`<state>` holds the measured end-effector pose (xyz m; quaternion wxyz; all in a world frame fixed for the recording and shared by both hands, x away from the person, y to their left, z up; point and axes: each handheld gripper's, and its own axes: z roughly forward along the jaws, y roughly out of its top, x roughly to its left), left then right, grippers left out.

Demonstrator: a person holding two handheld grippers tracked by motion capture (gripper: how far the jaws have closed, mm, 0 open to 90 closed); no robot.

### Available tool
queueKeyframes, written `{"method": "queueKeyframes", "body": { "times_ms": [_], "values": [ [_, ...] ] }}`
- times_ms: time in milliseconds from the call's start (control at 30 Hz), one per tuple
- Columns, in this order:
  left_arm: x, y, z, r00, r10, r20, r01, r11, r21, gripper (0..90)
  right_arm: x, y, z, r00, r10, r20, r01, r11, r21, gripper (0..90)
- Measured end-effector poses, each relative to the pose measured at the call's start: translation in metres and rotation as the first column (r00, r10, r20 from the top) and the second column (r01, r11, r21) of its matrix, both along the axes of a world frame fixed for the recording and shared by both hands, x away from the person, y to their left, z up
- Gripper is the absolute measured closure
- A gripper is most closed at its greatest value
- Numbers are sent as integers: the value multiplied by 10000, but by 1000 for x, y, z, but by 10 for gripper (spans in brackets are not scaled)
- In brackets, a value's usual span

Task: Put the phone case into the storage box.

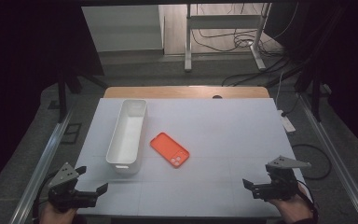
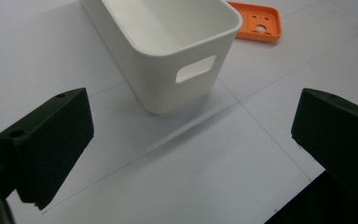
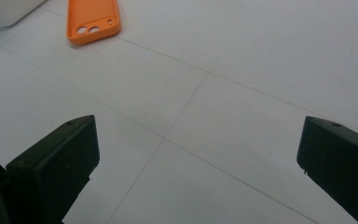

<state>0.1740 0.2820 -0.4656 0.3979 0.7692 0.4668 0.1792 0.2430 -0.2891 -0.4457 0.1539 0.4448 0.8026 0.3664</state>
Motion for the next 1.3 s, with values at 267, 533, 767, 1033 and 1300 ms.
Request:
{"method": "queueKeyframes", "body": {
  "times_ms": [267,533,767,1033,1300],
  "values": [
    [0,0,0,10000,0,0,0,10000,29,0,6,4,1,9999,144,-26,-144,9999,67,0],
    [0,0,0,10000,-31,-24,31,10000,39,0,13,10,4,9993,353,-103,-353,9993,81,0],
    [0,-1,0,10000,-61,-34,61,10000,65,0,19,18,5,9982,587,-142,-586,9983,75,0],
    [1,-1,0,10000,-74,-43,75,9999,78,0,28,30,6,9950,986,-137,-987,9951,-48,0],
    [0,-2,0,9999,-98,-28,99,9999,126,0,35,43,9,9928,1194,-88,-1194,9928,-63,0]
  ]
}}
